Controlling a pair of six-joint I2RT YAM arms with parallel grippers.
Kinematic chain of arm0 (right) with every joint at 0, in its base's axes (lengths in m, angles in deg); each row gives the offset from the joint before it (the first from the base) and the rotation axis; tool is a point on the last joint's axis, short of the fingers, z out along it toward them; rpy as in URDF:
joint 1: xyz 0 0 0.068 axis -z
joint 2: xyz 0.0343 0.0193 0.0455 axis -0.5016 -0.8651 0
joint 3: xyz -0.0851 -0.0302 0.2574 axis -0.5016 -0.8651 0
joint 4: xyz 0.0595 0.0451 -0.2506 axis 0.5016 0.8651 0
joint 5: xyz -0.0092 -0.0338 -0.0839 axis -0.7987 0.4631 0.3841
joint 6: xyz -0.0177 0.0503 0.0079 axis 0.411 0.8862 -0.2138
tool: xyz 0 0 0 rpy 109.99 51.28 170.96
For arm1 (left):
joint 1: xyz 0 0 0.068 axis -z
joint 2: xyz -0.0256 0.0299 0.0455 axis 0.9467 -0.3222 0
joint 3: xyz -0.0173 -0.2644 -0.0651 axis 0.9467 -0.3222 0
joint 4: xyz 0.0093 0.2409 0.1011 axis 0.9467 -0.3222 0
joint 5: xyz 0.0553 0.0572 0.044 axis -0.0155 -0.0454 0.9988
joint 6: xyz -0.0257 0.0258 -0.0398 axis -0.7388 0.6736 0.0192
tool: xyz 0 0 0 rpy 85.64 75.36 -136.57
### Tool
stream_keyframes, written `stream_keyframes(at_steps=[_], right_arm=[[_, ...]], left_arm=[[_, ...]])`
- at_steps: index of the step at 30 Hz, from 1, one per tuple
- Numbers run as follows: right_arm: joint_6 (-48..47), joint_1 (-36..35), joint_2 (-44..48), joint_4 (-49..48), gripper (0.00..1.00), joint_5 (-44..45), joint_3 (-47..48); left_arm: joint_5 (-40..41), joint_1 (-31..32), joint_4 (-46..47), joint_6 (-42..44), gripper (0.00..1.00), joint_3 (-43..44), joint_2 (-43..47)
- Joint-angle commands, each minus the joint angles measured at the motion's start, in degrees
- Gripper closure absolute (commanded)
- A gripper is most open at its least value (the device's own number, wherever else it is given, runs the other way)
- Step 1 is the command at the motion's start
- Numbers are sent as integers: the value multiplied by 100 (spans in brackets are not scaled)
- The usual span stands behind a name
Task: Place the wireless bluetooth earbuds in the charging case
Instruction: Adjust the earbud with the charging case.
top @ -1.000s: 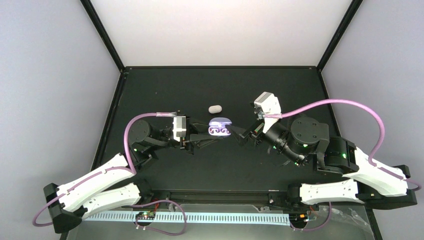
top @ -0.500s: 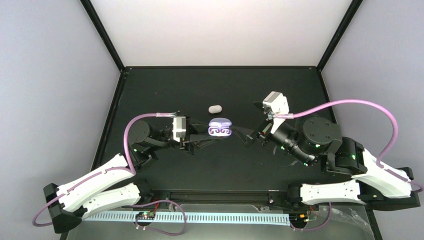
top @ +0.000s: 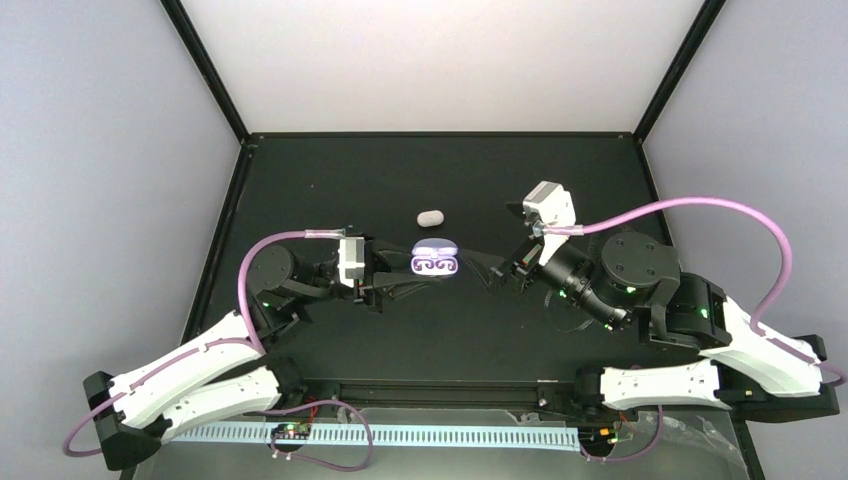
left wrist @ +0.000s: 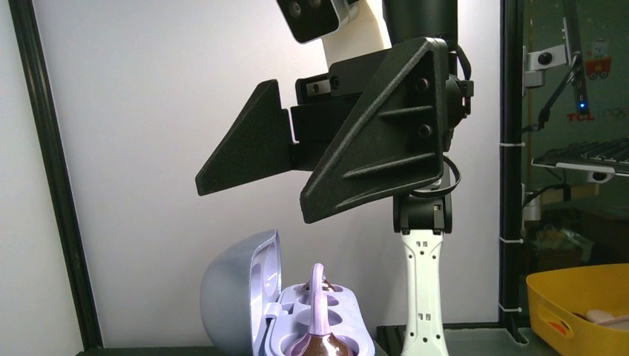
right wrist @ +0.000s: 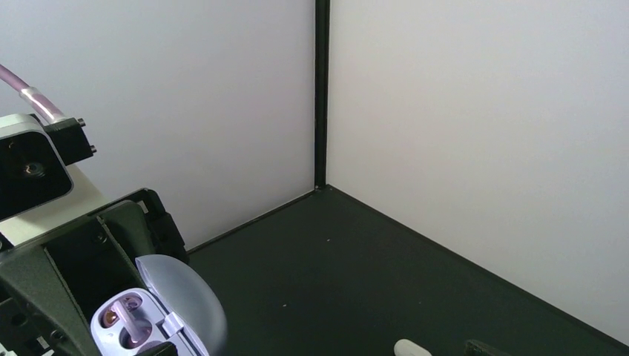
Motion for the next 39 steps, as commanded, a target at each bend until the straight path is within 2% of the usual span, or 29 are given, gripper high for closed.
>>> stream_keyframes(at_steps=[1,23,33,39], right_arm=[[-23,28,-57,51,0,-40,47],[-161,28,-408,271,0,-321,126],[-214,30,-285,162,0,-537,347],[-292,28,-588,288,0,-739,506]], left_arm=[[46,21,2,-12,98,-8,123],[141,21,-168,93,98,-26,262],[142,21,-233,112,98,-69,263],[57,21,-182,104,98,-48,201]])
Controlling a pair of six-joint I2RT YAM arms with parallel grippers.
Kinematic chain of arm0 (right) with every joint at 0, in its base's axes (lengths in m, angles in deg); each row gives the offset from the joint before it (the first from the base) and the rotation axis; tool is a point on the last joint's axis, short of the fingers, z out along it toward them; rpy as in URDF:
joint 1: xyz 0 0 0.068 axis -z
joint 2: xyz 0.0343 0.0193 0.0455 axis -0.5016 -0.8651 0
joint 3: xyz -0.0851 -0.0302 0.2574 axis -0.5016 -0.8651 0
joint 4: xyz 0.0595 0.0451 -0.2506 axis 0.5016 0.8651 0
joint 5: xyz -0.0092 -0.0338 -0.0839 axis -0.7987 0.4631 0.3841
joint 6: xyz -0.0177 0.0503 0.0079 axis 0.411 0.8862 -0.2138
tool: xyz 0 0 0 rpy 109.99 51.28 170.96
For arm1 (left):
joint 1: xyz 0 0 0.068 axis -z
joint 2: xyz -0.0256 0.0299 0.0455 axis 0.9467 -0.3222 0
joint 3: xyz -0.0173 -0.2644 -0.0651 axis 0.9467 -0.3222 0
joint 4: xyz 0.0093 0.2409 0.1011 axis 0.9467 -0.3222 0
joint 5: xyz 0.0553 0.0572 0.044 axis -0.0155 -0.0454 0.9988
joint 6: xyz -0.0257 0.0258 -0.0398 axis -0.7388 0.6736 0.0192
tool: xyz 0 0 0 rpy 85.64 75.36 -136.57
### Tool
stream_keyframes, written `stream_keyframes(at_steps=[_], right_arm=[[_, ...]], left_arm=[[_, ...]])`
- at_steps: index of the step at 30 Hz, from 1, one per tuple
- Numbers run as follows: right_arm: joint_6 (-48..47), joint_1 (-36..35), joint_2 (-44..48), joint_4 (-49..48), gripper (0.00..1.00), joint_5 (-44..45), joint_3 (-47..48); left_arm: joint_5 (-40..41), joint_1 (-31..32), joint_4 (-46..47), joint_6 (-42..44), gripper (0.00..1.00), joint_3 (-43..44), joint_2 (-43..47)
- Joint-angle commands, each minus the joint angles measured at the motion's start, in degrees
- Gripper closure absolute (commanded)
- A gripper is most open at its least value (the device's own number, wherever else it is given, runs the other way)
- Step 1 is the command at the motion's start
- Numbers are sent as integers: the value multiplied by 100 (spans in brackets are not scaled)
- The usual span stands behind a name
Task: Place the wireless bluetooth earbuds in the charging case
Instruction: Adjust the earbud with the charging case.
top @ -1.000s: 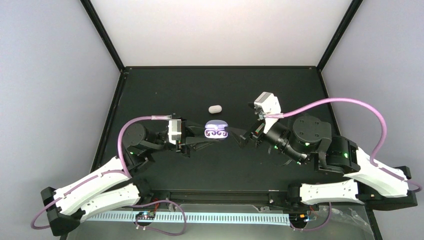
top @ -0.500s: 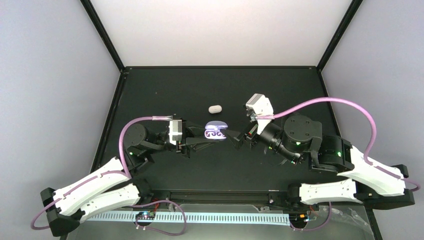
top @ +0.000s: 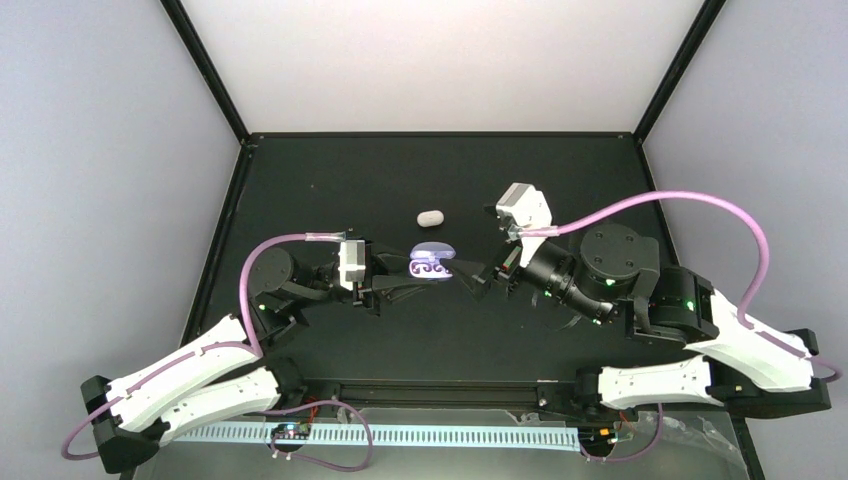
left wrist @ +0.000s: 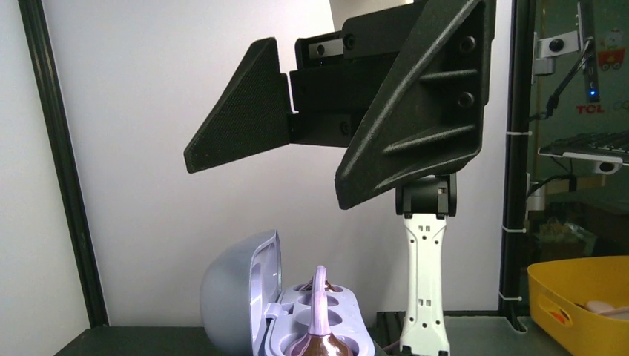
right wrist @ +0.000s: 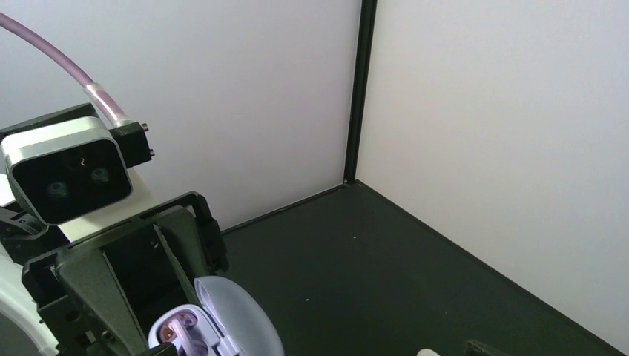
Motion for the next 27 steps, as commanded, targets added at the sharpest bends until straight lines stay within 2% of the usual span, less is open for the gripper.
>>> stream_keyframes(at_steps=[1,27], right_arm=[[-129,23,-194,120,0,-185,159],[-99,23,-350,-108,0,327,-43]], left_arm=[[-37,21,130,55,98,46,13],[-59,21,135,53,98,37,-31]])
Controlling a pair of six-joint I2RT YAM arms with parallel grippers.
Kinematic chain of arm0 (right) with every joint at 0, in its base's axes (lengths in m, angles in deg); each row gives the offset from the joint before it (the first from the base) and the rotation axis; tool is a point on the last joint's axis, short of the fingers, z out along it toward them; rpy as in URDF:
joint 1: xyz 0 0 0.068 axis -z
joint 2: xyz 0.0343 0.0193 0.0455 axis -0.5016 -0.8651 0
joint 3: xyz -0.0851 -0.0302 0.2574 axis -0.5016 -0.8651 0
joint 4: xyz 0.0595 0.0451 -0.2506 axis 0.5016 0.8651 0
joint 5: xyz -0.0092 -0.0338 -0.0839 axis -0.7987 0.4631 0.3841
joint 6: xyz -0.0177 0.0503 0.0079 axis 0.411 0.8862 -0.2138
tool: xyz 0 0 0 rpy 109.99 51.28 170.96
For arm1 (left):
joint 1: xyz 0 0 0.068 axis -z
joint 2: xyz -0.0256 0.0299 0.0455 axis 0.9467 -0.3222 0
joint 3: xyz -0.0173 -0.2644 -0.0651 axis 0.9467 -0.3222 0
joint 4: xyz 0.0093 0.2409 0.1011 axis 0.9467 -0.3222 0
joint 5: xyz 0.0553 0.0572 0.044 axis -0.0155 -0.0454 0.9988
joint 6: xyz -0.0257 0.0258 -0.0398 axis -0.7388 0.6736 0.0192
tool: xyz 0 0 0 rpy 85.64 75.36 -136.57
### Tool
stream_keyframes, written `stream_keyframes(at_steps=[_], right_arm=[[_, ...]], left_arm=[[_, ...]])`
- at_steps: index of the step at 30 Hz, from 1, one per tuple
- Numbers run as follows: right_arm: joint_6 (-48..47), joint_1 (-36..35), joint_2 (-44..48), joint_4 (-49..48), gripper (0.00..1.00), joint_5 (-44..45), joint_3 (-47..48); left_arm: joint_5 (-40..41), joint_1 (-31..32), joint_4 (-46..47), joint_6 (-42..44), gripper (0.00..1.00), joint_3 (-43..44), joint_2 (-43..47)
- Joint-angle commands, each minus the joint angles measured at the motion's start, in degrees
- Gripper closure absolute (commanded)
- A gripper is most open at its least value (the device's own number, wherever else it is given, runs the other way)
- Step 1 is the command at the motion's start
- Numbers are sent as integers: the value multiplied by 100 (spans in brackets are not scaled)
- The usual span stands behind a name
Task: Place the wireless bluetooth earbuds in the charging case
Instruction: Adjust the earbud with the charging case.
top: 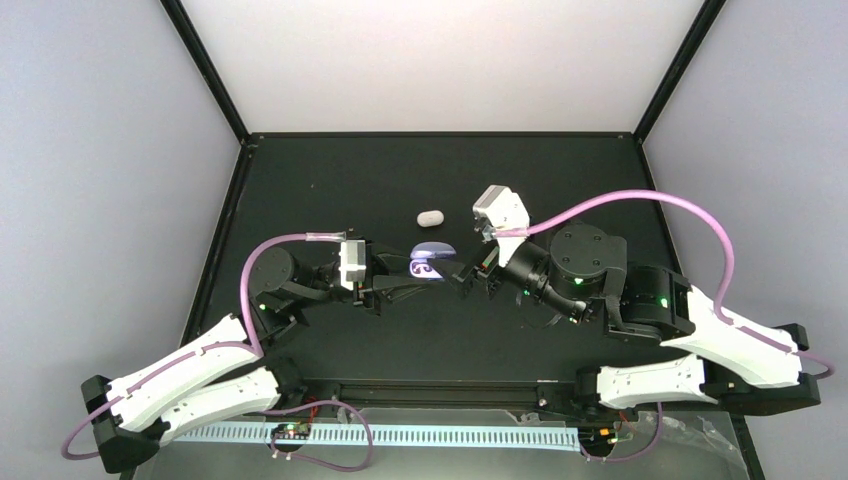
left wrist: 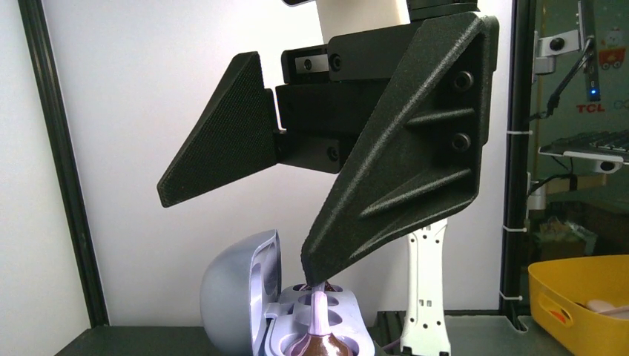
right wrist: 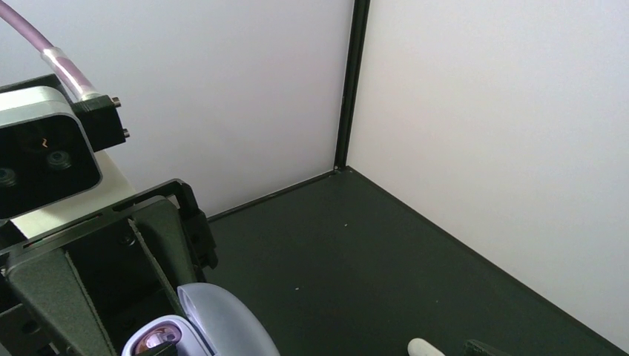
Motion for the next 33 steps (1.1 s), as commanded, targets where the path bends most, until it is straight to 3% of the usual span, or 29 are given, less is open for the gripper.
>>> stream_keyframes(at_steps=[1,19,33], right_arm=[[-36,23,-46,-14,0,203,-27],[-36,29,-98,99,0,110,-26],[-15,94,312,226,0,719,-203]], left_arm=[[-51,21,136,39,98,40,-8],[-59,21,126,37,98,33,13],[-39,21,113,61,98,35,10]])
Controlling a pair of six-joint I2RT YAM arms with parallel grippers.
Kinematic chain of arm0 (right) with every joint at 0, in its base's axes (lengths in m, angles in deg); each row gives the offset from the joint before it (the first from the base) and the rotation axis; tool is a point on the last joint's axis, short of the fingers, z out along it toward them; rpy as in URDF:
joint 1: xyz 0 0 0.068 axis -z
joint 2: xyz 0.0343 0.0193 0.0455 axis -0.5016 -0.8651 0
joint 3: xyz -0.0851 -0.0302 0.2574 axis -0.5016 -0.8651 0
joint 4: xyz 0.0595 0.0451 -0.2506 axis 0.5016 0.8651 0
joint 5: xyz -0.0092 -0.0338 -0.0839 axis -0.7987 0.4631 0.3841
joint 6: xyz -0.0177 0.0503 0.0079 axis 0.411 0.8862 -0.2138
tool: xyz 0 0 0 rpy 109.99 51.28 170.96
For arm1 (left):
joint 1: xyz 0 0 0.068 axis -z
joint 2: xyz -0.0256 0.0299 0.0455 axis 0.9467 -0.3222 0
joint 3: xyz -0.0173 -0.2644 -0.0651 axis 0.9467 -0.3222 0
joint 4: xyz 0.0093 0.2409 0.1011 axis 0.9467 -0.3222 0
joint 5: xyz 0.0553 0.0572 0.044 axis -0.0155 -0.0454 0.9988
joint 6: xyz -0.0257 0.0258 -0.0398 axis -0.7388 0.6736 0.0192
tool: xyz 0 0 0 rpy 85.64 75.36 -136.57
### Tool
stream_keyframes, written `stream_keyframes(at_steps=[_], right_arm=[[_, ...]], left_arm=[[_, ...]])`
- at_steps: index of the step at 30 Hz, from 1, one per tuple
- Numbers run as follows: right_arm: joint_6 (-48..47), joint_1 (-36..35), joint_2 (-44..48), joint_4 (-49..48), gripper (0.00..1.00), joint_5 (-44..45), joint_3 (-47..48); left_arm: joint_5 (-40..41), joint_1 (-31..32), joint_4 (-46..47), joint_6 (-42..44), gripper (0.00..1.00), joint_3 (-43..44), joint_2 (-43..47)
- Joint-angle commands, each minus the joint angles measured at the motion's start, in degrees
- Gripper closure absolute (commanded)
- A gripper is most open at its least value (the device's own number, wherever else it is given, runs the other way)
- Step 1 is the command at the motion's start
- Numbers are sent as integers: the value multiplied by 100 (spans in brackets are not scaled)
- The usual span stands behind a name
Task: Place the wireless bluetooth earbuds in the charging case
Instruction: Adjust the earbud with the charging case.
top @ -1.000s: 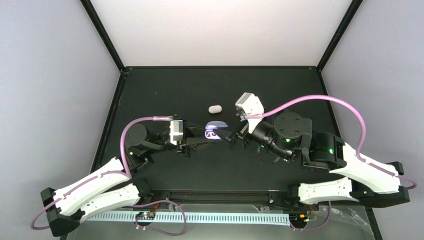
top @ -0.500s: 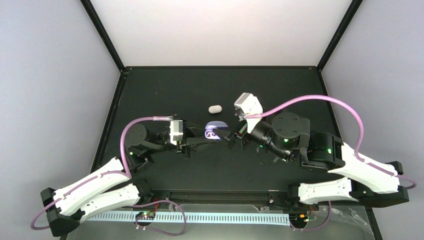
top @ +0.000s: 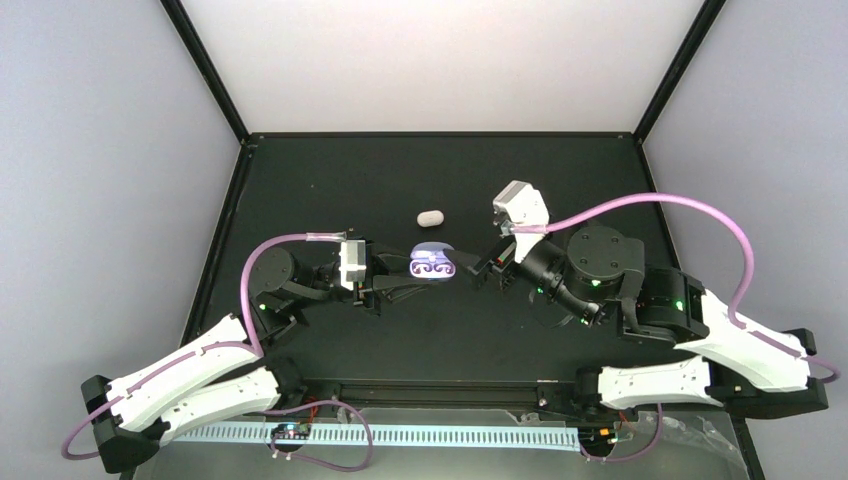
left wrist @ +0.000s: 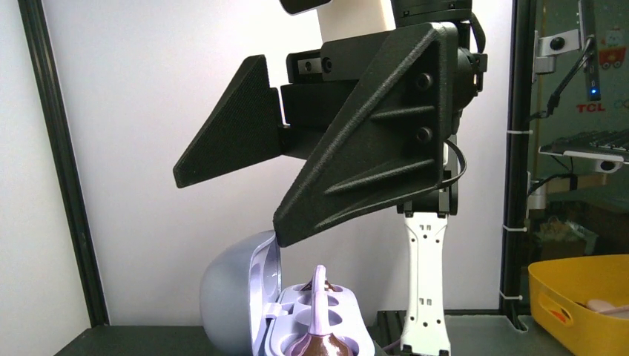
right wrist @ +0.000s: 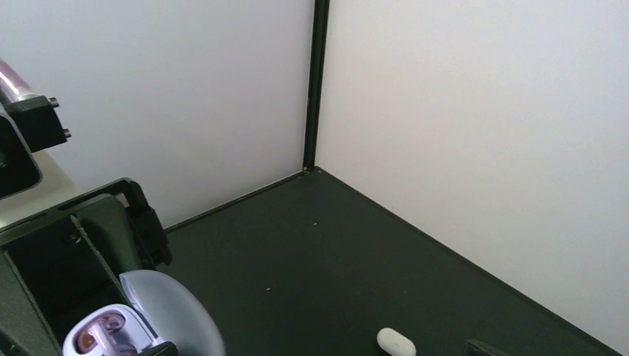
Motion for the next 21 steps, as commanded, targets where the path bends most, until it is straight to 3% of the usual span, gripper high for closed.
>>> stream_keyframes(at_steps=[1,21], right_arm=[[1,79,126,129,0,261,-154],[17,91,118,235,0,-145,-279]], left_arm=[[-39,21,124,55,98,46,3],[-13,21,102,74,99,53,32]])
